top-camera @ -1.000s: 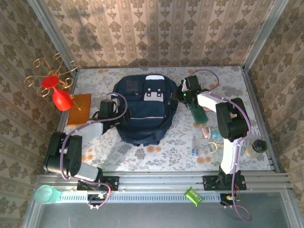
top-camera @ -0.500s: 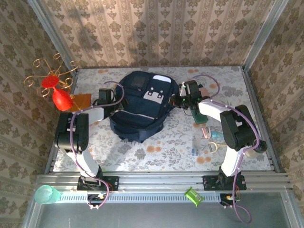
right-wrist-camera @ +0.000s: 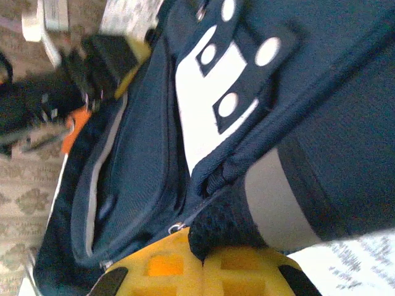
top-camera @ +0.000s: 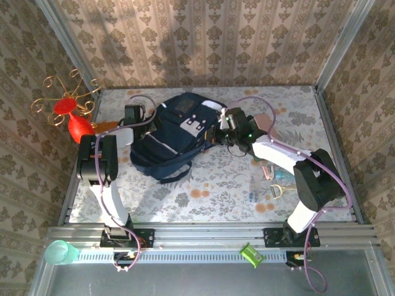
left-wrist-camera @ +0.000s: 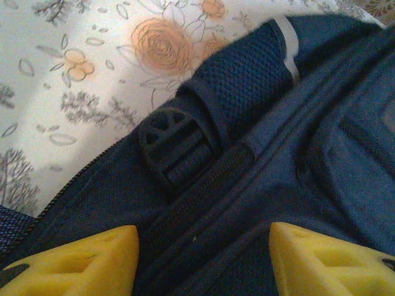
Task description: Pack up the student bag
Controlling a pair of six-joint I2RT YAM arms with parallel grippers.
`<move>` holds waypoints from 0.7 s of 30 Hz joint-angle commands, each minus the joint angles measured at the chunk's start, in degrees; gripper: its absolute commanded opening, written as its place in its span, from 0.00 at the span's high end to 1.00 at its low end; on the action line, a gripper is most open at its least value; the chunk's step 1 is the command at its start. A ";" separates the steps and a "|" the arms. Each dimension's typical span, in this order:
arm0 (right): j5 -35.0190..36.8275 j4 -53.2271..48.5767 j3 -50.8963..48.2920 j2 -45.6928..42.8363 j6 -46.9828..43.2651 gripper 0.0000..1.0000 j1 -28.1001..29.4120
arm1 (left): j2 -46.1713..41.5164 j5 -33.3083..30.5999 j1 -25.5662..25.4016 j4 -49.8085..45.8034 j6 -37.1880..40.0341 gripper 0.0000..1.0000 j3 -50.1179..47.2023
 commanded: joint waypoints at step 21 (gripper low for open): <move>9.96 -20.67 -1.42 -10.38 -19.51 0.53 5.07 | -27.15 -8.62 -11.16 -2.26 -0.01 0.36 -15.77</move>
